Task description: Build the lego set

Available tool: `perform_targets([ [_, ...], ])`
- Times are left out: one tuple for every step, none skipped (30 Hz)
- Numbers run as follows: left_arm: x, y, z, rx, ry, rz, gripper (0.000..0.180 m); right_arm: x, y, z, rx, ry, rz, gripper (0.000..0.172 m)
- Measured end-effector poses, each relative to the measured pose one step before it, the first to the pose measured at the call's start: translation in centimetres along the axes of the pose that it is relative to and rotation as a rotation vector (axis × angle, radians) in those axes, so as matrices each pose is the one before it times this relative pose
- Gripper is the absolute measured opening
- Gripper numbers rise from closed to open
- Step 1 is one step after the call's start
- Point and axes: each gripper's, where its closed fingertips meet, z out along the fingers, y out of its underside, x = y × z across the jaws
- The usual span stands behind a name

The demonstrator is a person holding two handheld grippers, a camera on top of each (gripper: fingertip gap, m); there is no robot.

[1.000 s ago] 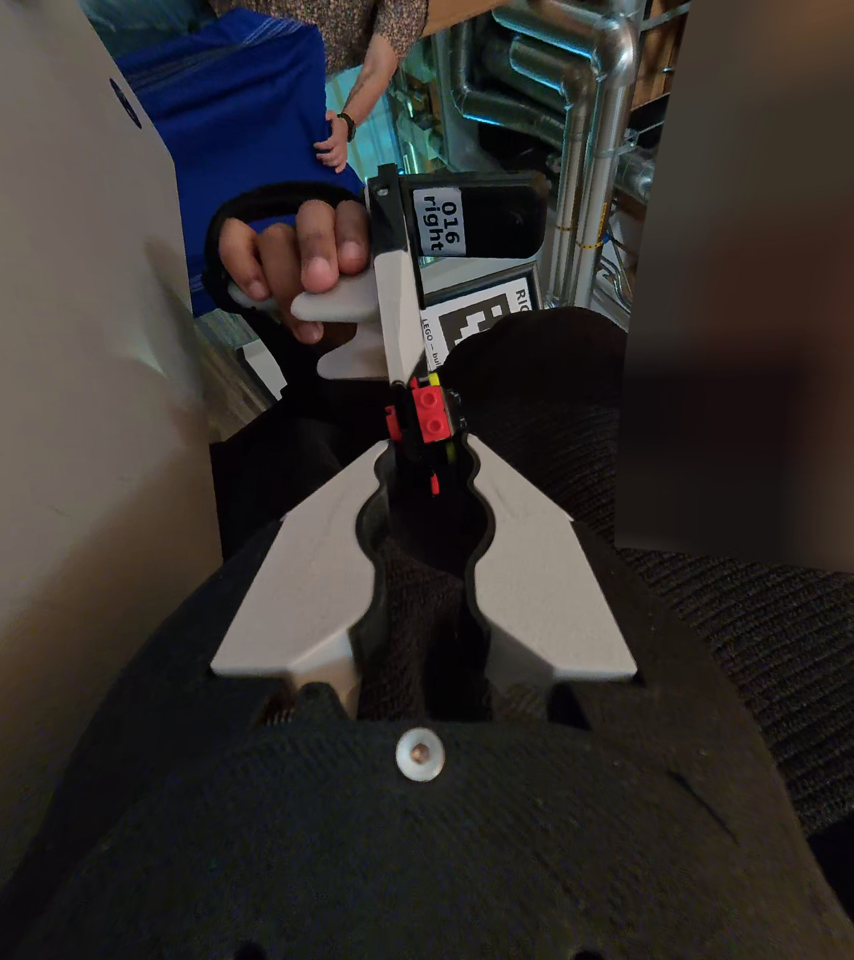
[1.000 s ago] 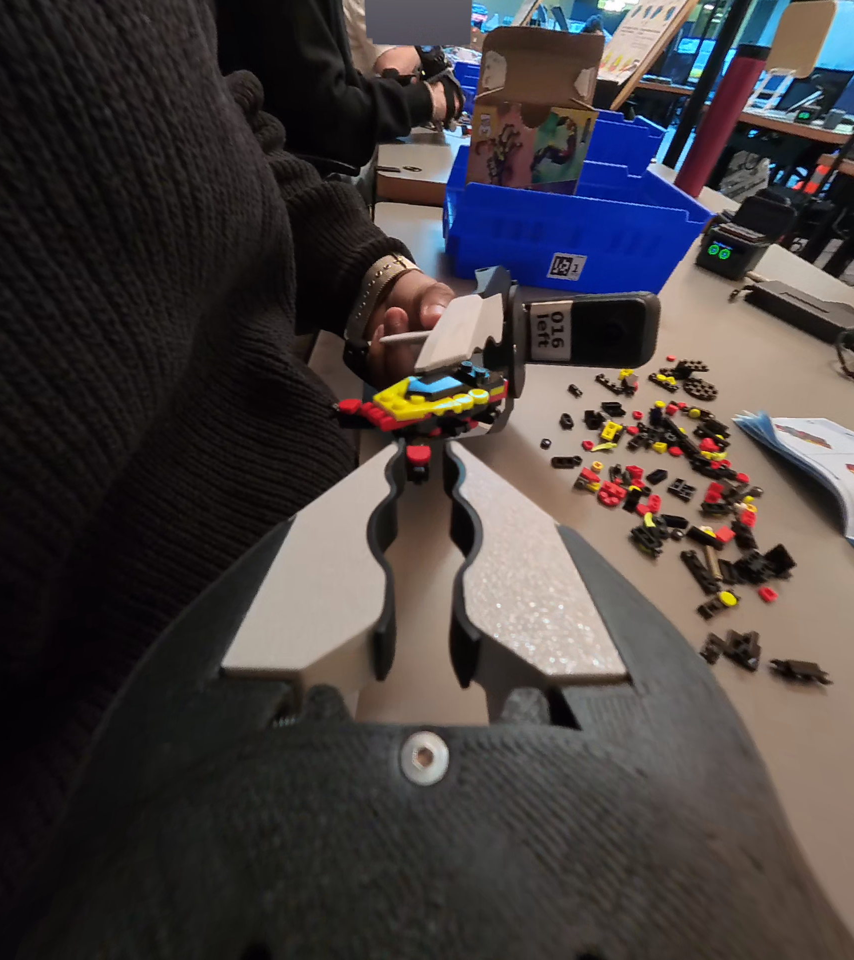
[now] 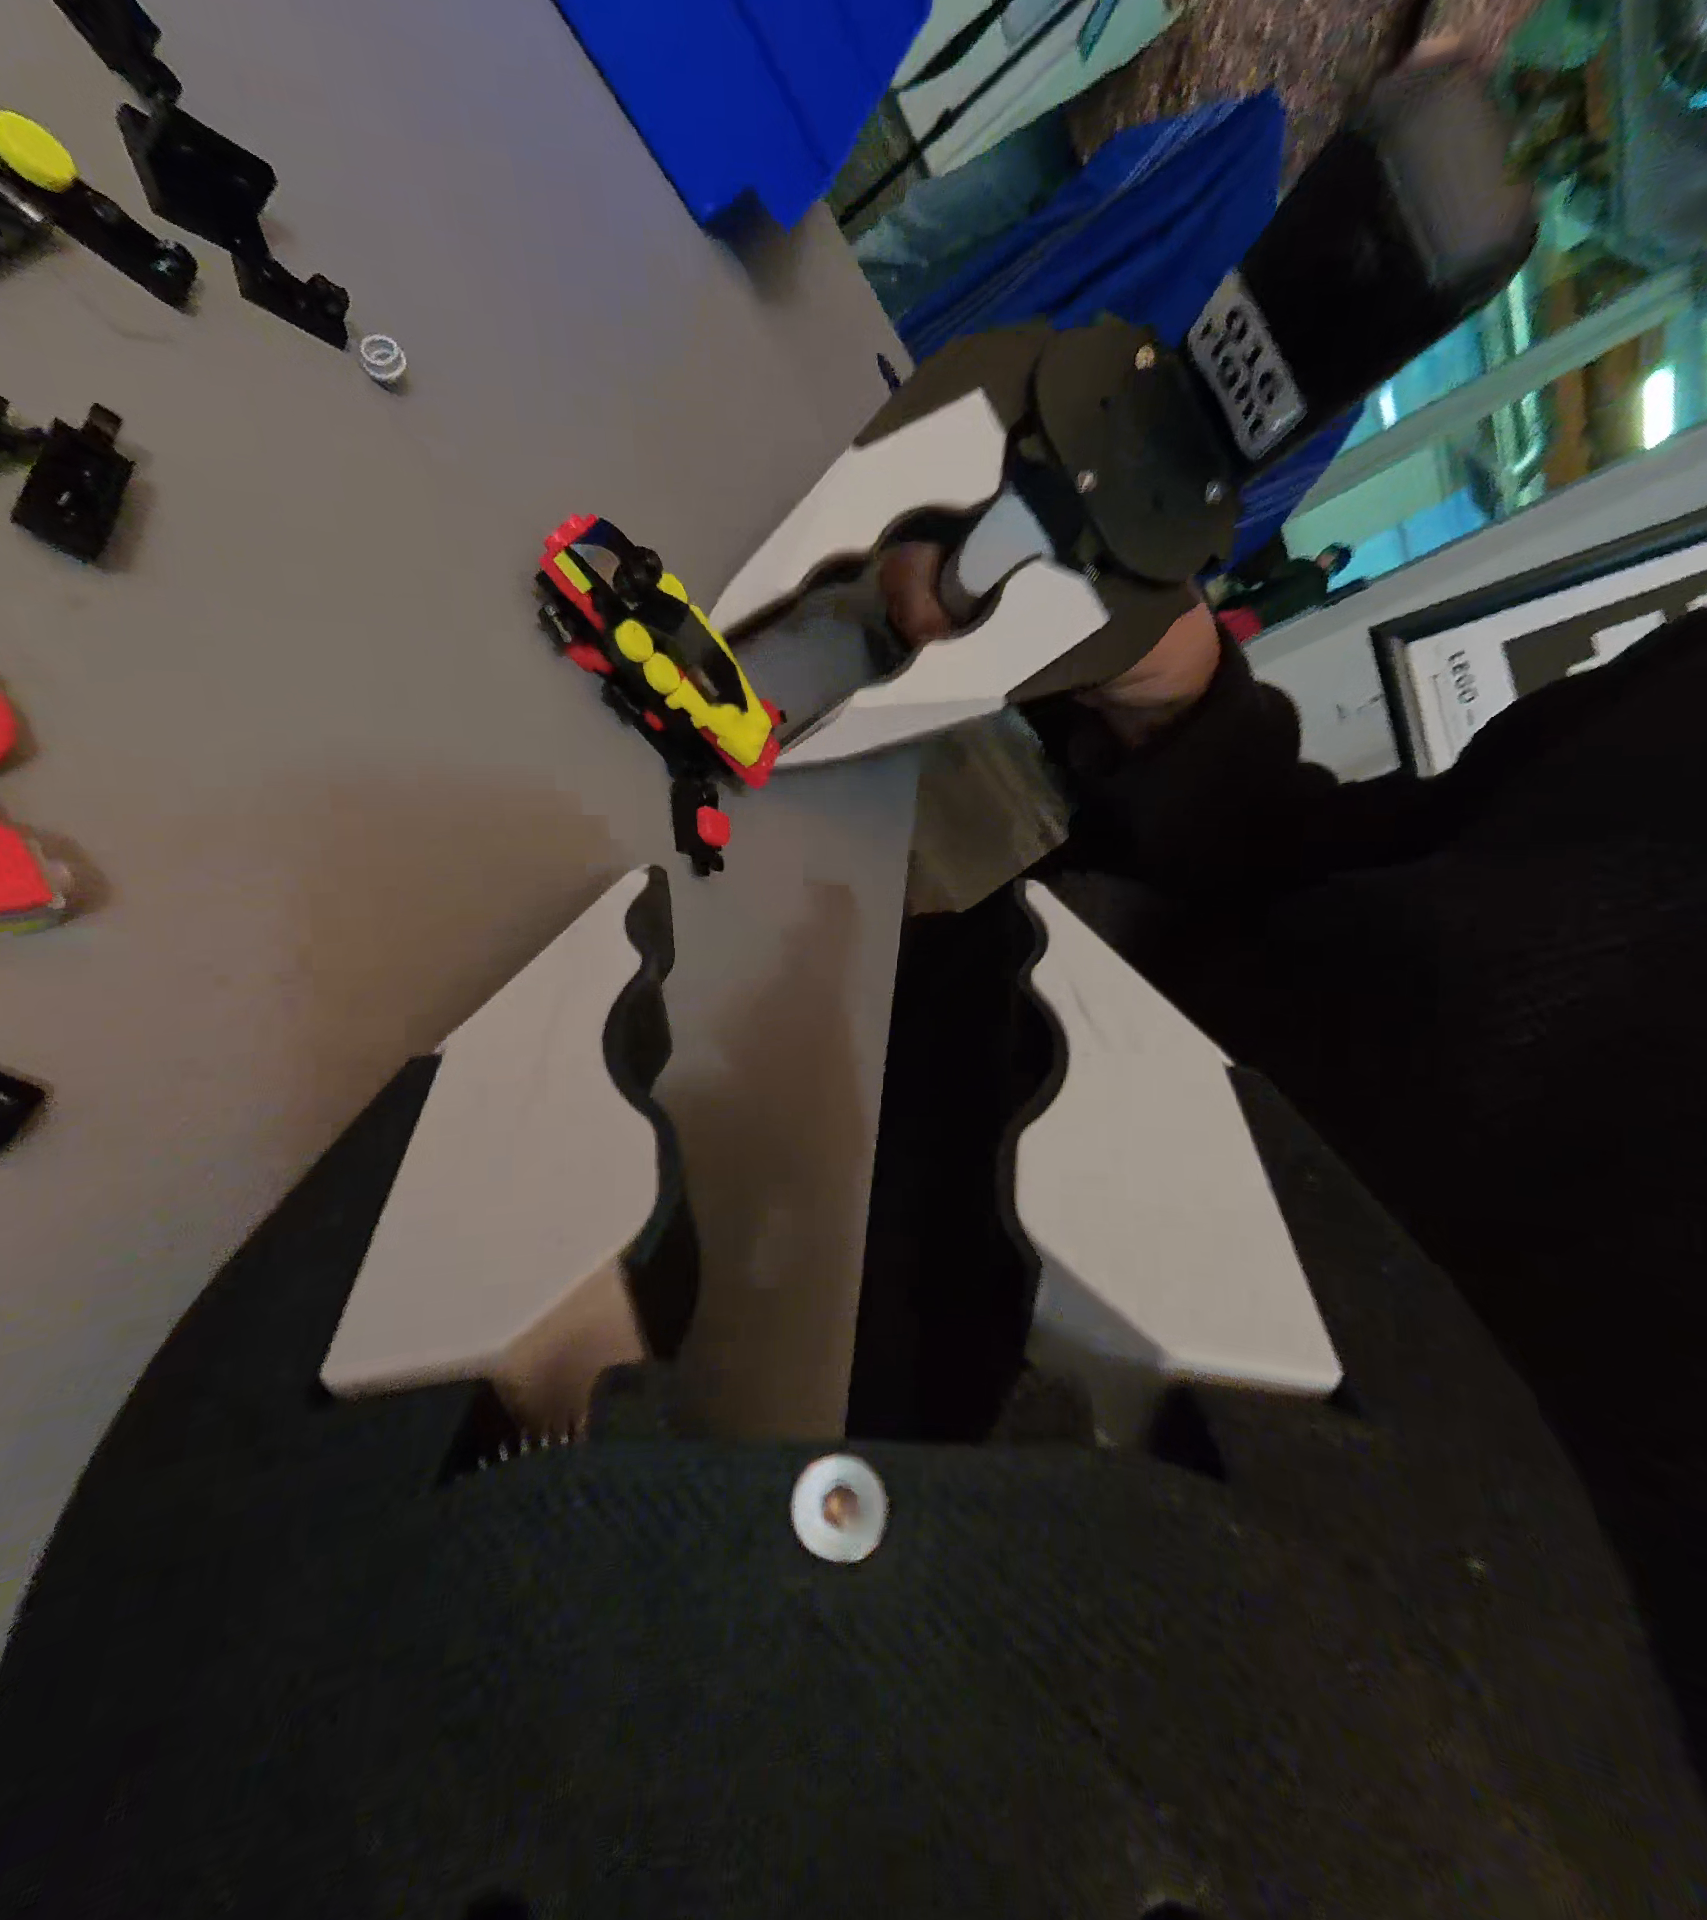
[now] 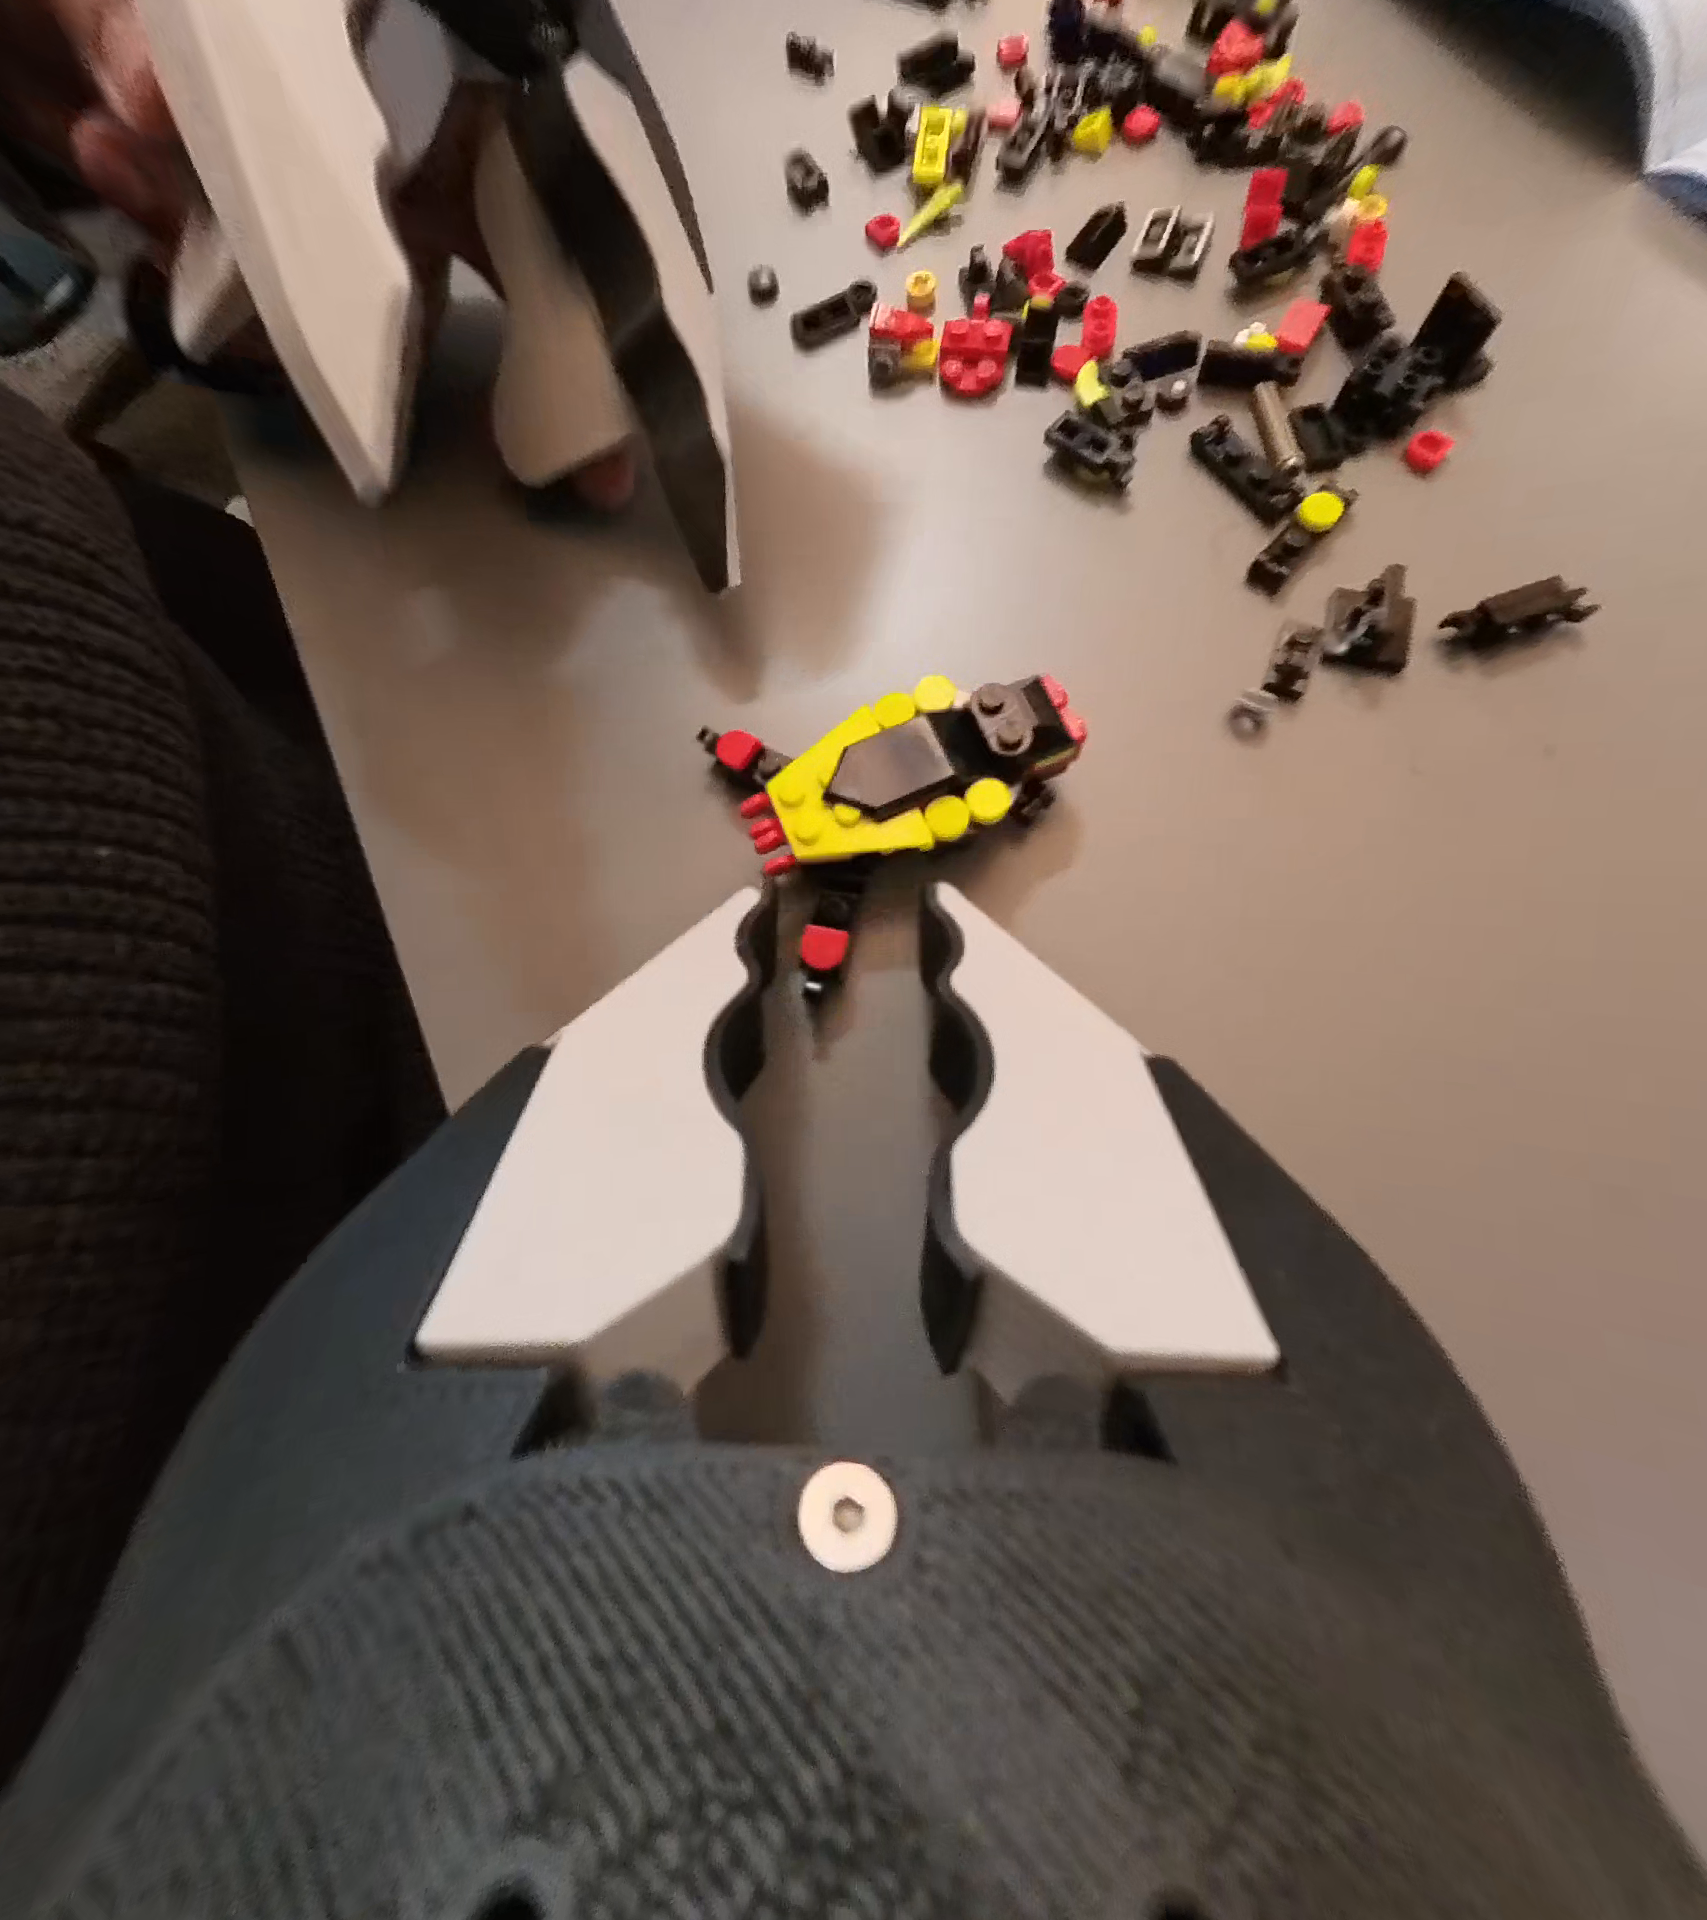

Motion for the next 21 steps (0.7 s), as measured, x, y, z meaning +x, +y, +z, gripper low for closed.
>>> perform_targets([
  [-0.073, 0.219, 0.135, -0.0131, -0.0200, 0.0297, 0.062, 0.229, -0.602, -0.524, 0.0395, 0.0033, 0.0046, 0.028],
  [-0.022, 0.226, 0.148, -0.0134, -0.0181, 0.0338, 0.062, 0.333, -0.687, -0.614, 0.0443, 0.0084, 0.0044, 0.030],
  [-0.013, 0.203, 0.134, -0.0123, -0.0167, 0.0327, 0.061, 0.422, -0.713, -0.647, 0.0458, 0.0141, 0.0015, 0.031],
  [-0.014, 0.156, 0.124, -0.0094, -0.0164, 0.0279, 0.061, 0.476, -0.763, -0.637, 0.0467, 0.0203, -0.0001, 0.034],
  [0.035, 0.066, 0.100, -0.0045, -0.0115, 0.0225, 0.061, 0.413, -0.829, -0.616, 0.0467, 0.0200, -0.0021, 0.035],
  [0.088, -0.012, 0.067, 0.0000, -0.0045, 0.0171, 0.061, 0.276, -0.975, -0.580, 0.0507, 0.0165, -0.0083, 0.030],
  [0.087, -0.100, 0.013, 0.0054, -0.0036, 0.0135, 0.060, 0.338, -1.224, -0.561, 0.0635, 0.0247, -0.0114, 0.025],
  [0.056, -0.192, -0.032, 0.0101, -0.0047, 0.0130, 0.060, 0.377, -1.358, -0.536, 0.0730, 0.0289, -0.0016, 0.019],
  [0.014, -0.243, -0.102, 0.0140, -0.0065, 0.0154, 0.059, 0.205, -1.292, -0.483, 0.0723, 0.0172, 0.0084, 0.009],
  [-0.079, -0.286, -0.143, 0.0146, -0.0120, 0.0167, 0.057, 0.140, -1.010, -0.414, 0.0578, 0.0091, 0.0152, 0.002],
  [-0.153, -0.298, -0.173, 0.0137, -0.0162, 0.0160, 0.056, 0.218, -0.634, -0.312, 0.0335, 0.0114, 0.0252, 0.000],
  [-0.170, -0.303, -0.204, 0.0148, -0.0169, 0.0139, 0.054, 0.315, -0.286, -0.223, 0.0112, 0.0164, 0.0307, 0.000],
  [-0.193, -0.332, -0.206, 0.0164, -0.0162, 0.0093, 0.053, 0.330, -0.132, -0.116, 0.0011, 0.0189, 0.0246, 0.000],
  [-0.171, -0.331, -0.206, 0.0169, -0.0139, 0.0093, 0.052, 0.313, -0.045, -0.049, -0.0031, 0.0212, 0.0134, 0.000],
  [-0.215, -0.315, -0.208, 0.0164, -0.0158, 0.0119, 0.047, 0.145, 0.091, 0.036, -0.0106, 0.0144, -0.0016, 0.000],
  [-0.260, -0.237, -0.178, 0.0126, -0.0167, 0.0136, 0.042, 0.008, 0.251, 0.114, -0.0204, 0.0073, -0.0199, 0.000],
  [-0.315, -0.180, -0.133, 0.0101, -0.0193, 0.0132, 0.039, 0.059, 0.462, 0.195, -0.0318, 0.0141, -0.0374, 0.000],
  [-0.370, -0.126, -0.099, 0.0070, -0.0211, 0.0110, 0.037, 0.252, 0.640, 0.239, -0.0402, 0.0301, -0.0610, 0.000],
  [-0.323, -0.088, -0.055, 0.0039, -0.0175, 0.0076, 0.036, 0.413, 0.718, 0.250, -0.0422, 0.0461, -0.0775, 0.000],
  [-0.247, -0.053, -0.031, 0.0024, -0.0114, 0.0036, 0.035, 0.108, 0.669, 0.305, -0.0361, 0.0307, -0.0762, 0.001],
  [-0.198, -0.070, -0.012, 0.0040, -0.0077, -0.0003, 0.035, -0.317, 0.544, 0.372, -0.0282, -0.0003, -0.0598, 0.000],
])
